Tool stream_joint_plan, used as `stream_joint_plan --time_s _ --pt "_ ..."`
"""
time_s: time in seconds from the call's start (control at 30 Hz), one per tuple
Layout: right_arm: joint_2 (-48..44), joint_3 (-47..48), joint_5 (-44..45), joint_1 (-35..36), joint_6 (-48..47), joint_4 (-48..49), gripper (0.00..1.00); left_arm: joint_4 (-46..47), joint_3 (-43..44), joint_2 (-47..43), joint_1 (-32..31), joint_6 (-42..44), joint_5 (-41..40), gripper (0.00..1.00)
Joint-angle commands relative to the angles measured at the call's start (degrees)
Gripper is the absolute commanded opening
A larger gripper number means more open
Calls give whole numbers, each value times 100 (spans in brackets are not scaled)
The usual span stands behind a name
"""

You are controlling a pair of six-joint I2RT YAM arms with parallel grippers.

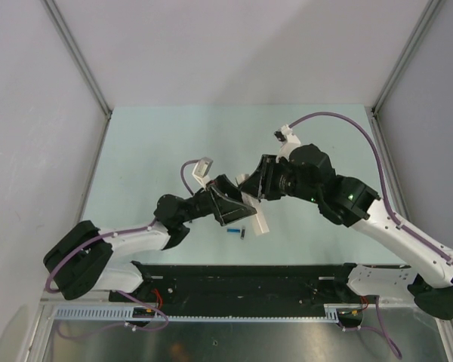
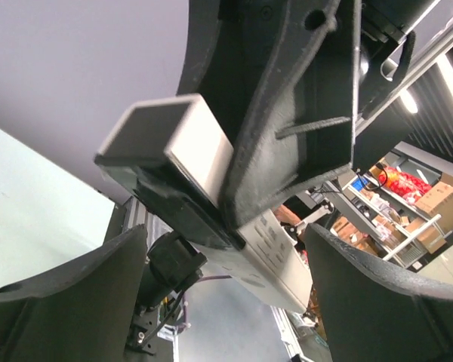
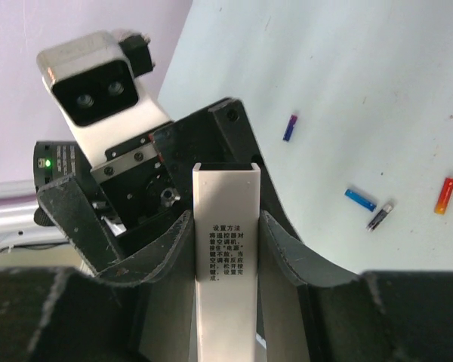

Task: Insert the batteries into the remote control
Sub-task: Adjust the remote control.

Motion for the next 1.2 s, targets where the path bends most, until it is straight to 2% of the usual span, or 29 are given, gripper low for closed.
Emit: stream_joint_plan --time_s 0.0,0.2,0.33,0.43,0.57,0.67,0.83,1.17 --pt "-207 407 -291 -313 47 283 0 2054 307 -131 184 -215 249 89" --pt "-207 1284 -160 -673 -392 -271 0 2054 878 -52 536 -715 372 94" --pt "12 2023 -178 -920 -612 -745 0 2054 1509 264 572 -1076 285 93" --pt "188 2384 -2 -1017 -630 -1149 0 2054 1721 502 519 -1489 -23 91" --pt "382 2639 673 -982 -761 -1615 0 2054 1766 546 422 -1341 -59 89" --pt "347 2456 685 -982 -736 -1573 0 2054 1775 590 414 -1367 178 90" --pt "75 1850 -211 -991 -420 -679 0 2054 1722 625 396 -1402 460 94" --pt "-496 558 -1459 -1113 2 808 0 2054 1055 80 378 -927 548 92"
